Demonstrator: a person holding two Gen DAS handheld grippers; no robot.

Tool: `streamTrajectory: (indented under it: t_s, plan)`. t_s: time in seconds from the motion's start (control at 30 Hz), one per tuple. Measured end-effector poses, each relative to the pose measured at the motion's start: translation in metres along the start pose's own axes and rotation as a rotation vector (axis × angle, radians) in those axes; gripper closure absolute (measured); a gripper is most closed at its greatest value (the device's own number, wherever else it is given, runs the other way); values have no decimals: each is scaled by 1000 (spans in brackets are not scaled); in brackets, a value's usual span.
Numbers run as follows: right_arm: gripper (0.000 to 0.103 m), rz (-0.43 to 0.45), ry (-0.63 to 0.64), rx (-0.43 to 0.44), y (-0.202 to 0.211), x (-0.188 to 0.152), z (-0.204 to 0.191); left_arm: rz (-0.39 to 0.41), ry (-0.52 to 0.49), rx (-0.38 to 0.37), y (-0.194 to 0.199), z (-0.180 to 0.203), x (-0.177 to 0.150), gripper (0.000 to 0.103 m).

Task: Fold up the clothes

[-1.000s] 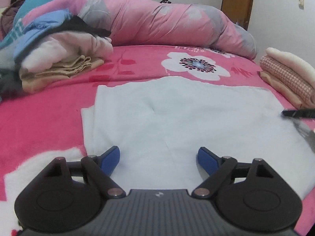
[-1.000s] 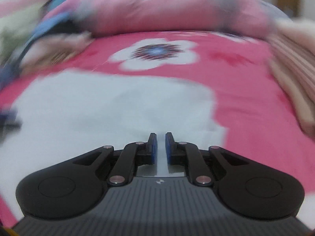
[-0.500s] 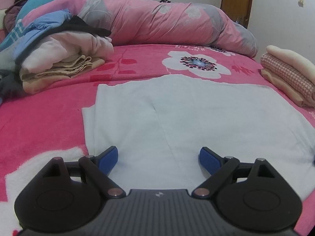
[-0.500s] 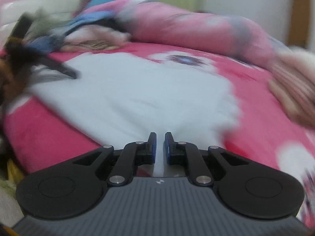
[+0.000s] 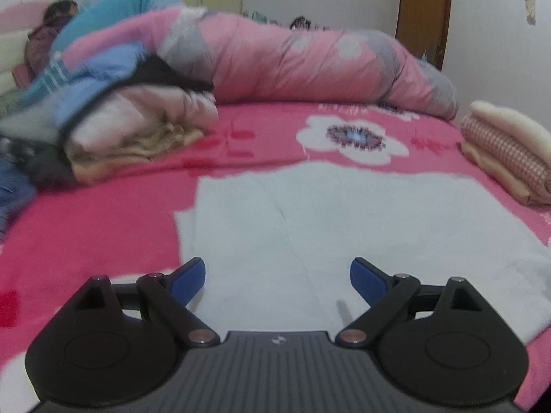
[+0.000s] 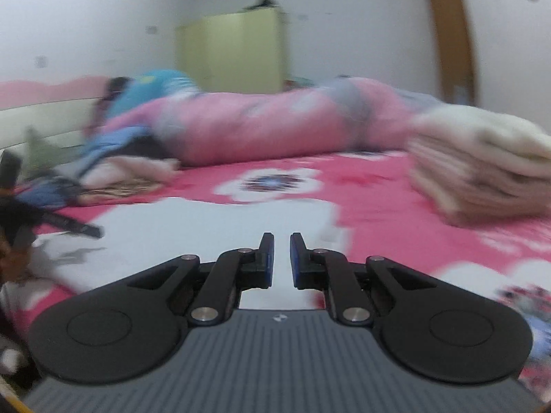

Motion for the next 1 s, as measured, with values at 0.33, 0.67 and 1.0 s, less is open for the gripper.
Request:
streamTrajectory:
  t_s: [0.33,0.67,1.0]
  plan:
    - [97,-168,-70,0,-61,-44,7,62,162,112,86,-73,-26,11]
    - [96,-160,-111,-26,-57,-52,7,93,63,-104,91,-31,-53,13]
    - [96,-166,-133,-49,-58,-51,6,35,128,-235,60,-33,-71,45]
Point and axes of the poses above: each gripper's, at about its wrist camera, not at the fingertips, and y roughly against the way its jaws point, z to its right, x to its top, the point moved 7 cm from there along -y, roughly the way its jaws point, and after that the axes turned 8 degrees about -y, right-handed, at the moved point
